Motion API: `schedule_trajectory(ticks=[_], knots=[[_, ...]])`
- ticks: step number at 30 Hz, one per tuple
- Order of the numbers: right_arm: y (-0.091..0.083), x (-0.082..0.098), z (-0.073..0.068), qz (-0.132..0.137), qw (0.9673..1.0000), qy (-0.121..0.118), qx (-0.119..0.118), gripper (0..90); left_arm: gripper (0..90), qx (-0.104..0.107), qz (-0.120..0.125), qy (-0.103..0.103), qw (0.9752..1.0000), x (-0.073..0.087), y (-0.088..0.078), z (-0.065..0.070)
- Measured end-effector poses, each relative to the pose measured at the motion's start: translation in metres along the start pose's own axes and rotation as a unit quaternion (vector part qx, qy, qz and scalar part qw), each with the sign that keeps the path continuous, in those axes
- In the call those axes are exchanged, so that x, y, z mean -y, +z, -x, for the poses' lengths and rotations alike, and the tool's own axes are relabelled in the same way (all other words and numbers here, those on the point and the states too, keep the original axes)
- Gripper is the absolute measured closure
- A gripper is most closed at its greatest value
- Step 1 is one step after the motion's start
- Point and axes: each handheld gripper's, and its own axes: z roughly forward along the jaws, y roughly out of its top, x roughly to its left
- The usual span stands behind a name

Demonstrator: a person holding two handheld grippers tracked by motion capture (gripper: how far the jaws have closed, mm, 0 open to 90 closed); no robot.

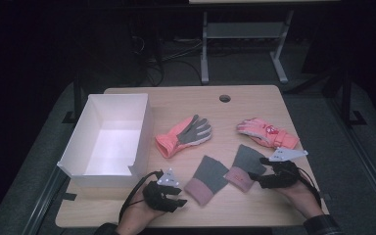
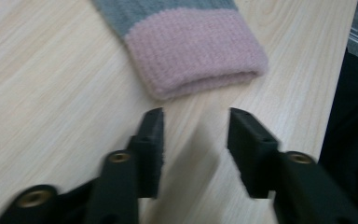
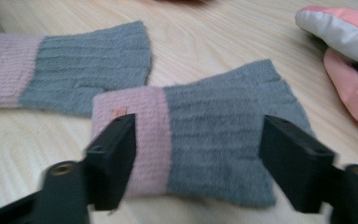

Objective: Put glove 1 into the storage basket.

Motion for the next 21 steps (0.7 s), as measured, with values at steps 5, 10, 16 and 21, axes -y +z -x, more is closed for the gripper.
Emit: schedule_trajectory(ticks=[5, 10, 16, 21], knots=[[0.017, -0.009, 0.002, -0.011, 0.9998, -0.015, -0.008, 47.1, 27.7, -0.014, -0.003, 0.003, 0.9999, 0.002, 0.002, -0.003], [0.029, -0.011, 0.004, -0.026, 0.9994, -0.022, -0.011, 54.4, 21.5, -0.017, 0.001, -0.001, 0.9999, 0.003, 0.003, -0.005], [0.041, -0.009, 0.003, -0.050, 0.9986, -0.020, -0.007, 69.5, 20.7, -0.016, 0.002, -0.001, 0.9999, 0.003, 0.003, -0.006], [0.042, -0.008, 0.003, -0.048, 0.9987, -0.019, -0.004, 82.4, 20.6, -0.017, 0.002, 0.000, 0.9998, 0.003, 0.004, -0.006]])
